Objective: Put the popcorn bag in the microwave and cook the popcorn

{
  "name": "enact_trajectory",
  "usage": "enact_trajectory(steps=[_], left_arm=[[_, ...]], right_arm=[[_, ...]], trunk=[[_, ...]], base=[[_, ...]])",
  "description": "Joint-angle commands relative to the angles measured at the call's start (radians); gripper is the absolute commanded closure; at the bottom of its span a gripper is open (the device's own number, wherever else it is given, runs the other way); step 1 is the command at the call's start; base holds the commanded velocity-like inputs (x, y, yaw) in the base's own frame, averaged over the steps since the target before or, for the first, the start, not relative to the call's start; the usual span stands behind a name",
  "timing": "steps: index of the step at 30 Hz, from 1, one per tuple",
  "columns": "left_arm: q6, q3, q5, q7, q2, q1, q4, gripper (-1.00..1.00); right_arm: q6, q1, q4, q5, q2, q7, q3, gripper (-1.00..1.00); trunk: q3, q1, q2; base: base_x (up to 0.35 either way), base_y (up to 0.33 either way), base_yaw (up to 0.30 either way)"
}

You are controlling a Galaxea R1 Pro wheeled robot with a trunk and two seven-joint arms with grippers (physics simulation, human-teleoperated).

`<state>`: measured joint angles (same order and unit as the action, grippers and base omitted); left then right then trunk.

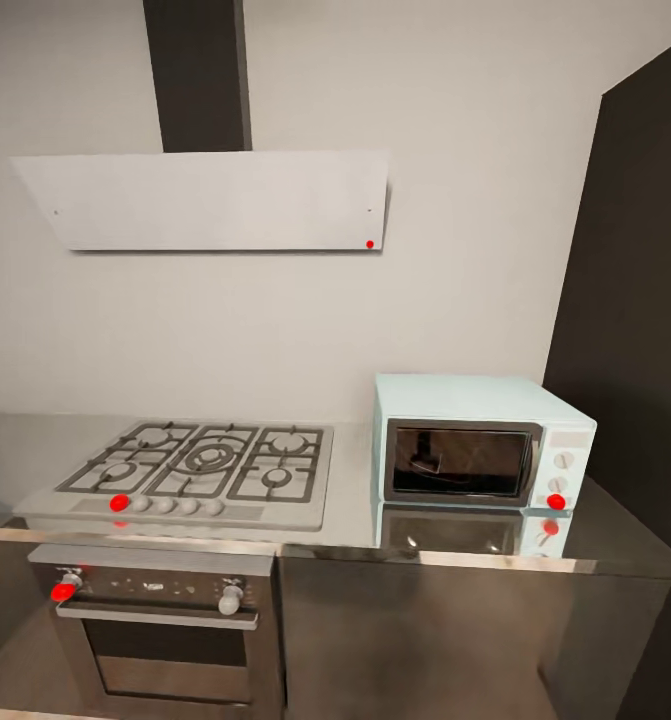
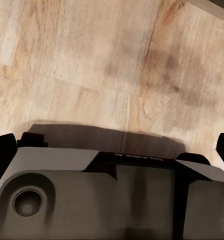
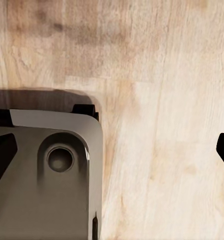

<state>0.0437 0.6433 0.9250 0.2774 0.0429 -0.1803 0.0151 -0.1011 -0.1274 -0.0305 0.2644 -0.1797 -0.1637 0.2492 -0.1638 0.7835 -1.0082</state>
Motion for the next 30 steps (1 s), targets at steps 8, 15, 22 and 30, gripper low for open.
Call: enact_trajectory(steps=[8, 15, 22, 30], left_arm=[[0.004, 0.007, 0.012, 0.002, -0.013, -0.001, -0.003, -1.0], [0.005, 0.006, 0.013, 0.002, -0.015, -0.001, -0.003, -1.0], [0.005, 0.006, 0.012, 0.002, -0.014, -0.001, -0.003, -1.0], [0.005, 0.005, 0.013, 0.002, -0.013, -0.001, -0.004, -1.0]], right_arm=[[-0.004, -0.001, -0.003, 0.006, -0.001, -0.002, 0.008, -1.0], [-0.002, -0.001, -0.003, 0.006, -0.001, -0.002, 0.008, -1.0], [-0.002, -0.001, -0.003, 0.006, -0.001, -0.002, 0.008, -1.0], [-0.003, -0.001, -0.003, 0.006, -0.001, -0.002, 0.008, -1.0]], trunk=[[-0.001, 0.0, -0.001], [-0.001, 0.0, -0.001], [-0.001, 0.0, -0.001], [-0.001, 0.0, -0.001]], base=[[0.0, -0.152, 0.0], [0.0, -0.281, 0.0], [0.0, -0.283, 0.0], [0.0, -0.249, 0.0]])
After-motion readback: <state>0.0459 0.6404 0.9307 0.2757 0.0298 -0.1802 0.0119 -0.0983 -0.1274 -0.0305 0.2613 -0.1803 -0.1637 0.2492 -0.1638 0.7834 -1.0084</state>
